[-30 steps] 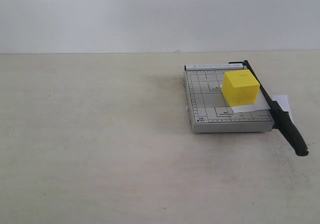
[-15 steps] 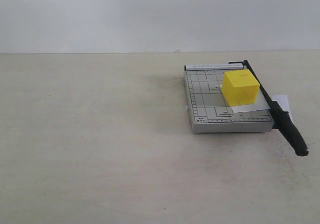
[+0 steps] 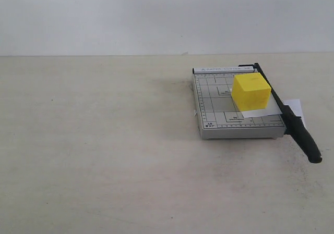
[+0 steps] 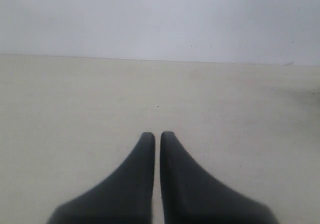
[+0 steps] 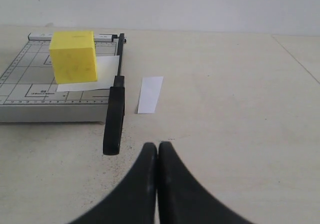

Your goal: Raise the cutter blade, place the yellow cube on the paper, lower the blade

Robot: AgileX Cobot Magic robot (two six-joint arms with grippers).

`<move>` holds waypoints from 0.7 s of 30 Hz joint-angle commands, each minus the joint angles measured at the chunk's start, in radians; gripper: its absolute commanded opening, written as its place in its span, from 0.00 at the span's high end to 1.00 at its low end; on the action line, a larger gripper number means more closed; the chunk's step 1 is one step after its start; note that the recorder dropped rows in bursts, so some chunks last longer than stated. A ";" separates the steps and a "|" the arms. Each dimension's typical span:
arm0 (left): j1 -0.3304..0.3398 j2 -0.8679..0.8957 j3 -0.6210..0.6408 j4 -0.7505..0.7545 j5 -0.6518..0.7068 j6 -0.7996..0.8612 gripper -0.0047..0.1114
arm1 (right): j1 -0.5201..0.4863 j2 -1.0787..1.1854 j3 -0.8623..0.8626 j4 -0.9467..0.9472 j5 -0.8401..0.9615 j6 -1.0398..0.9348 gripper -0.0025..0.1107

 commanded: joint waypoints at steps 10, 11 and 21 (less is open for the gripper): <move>-0.013 -0.097 0.003 -0.003 0.113 -0.009 0.92 | 0.001 -0.005 -0.001 -0.006 -0.001 0.001 0.98; -0.019 -0.144 0.003 -0.005 0.170 -0.009 0.92 | 0.001 -0.005 -0.001 -0.006 -0.001 0.001 0.98; -0.099 -0.168 0.003 -0.047 0.246 -0.009 0.92 | 0.001 -0.005 -0.001 -0.006 -0.003 0.001 0.98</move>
